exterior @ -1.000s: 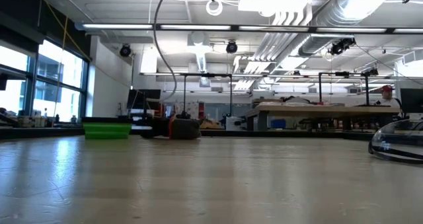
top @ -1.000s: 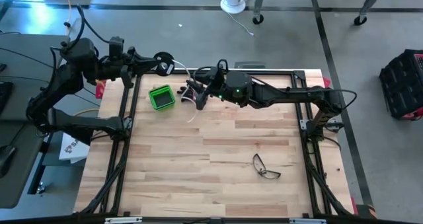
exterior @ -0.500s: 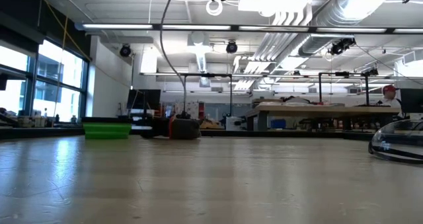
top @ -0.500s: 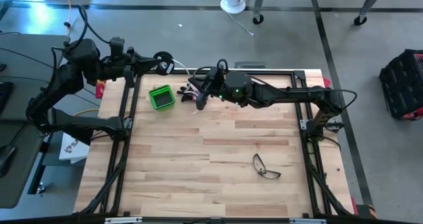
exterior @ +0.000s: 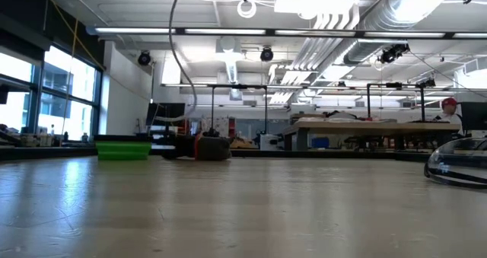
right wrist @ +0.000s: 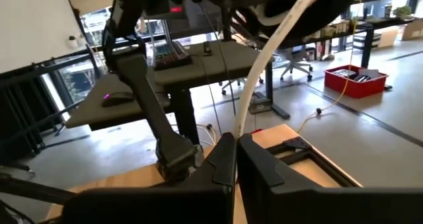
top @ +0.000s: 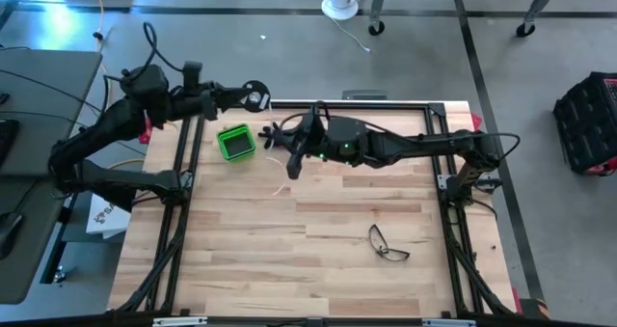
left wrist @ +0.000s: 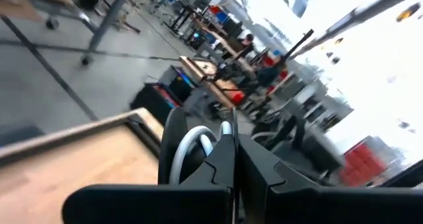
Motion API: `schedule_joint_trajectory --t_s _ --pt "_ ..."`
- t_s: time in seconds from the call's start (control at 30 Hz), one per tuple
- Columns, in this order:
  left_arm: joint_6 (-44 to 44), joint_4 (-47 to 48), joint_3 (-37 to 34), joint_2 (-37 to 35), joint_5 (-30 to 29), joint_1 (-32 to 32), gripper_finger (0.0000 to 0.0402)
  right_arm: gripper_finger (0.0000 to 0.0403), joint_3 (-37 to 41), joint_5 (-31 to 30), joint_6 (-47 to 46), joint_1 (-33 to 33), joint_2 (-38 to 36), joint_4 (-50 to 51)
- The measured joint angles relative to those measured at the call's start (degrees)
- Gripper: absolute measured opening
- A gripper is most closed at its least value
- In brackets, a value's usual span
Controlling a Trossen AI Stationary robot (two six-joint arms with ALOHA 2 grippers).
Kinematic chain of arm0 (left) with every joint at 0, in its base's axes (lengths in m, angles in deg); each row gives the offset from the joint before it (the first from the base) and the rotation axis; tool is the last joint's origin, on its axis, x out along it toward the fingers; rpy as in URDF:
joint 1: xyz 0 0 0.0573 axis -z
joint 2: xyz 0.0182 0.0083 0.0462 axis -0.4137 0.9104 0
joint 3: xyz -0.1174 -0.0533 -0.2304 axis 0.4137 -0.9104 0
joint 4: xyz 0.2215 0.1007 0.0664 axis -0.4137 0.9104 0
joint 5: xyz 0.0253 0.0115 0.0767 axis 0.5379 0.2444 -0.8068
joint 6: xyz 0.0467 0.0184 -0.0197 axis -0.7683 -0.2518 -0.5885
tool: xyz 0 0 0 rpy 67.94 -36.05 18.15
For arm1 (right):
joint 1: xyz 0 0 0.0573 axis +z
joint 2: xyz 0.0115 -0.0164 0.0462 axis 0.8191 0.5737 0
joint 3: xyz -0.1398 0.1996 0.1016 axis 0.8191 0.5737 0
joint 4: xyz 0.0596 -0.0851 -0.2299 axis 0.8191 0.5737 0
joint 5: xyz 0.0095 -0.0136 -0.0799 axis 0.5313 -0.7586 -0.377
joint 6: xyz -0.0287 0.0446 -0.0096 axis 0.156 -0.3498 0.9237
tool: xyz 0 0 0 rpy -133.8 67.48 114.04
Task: Coil cords
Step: Coil the white wire on the spool
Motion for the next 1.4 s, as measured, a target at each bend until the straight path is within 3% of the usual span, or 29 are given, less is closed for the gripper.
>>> schedule_joint_trajectory --t_s 0.23,0.5,0.83,1.4 --pt "8.18 -1.78 -0.41 2.19 1.96 2.22 0.0 0.0 0.0 3.95 0.0 0.33 0.12 -5.88" --pt "13.11 -7.93 -0.41 5.18 3.74 4.59 0.0 0.0 0.0 4.21 -0.03 0.46 0.39 -6.81" --pt "20.36 -8.73 -0.41 5.33 4.76 6.85 0.0 0.0 -0.02 4.39 -1.67 0.66 2.45 -12.15" --pt "19.73 -8.87 -0.39 5.18 3.89 6.9 0.0 0.0 0.0 6.95 -2.68 0.79 5.12 -20.56"
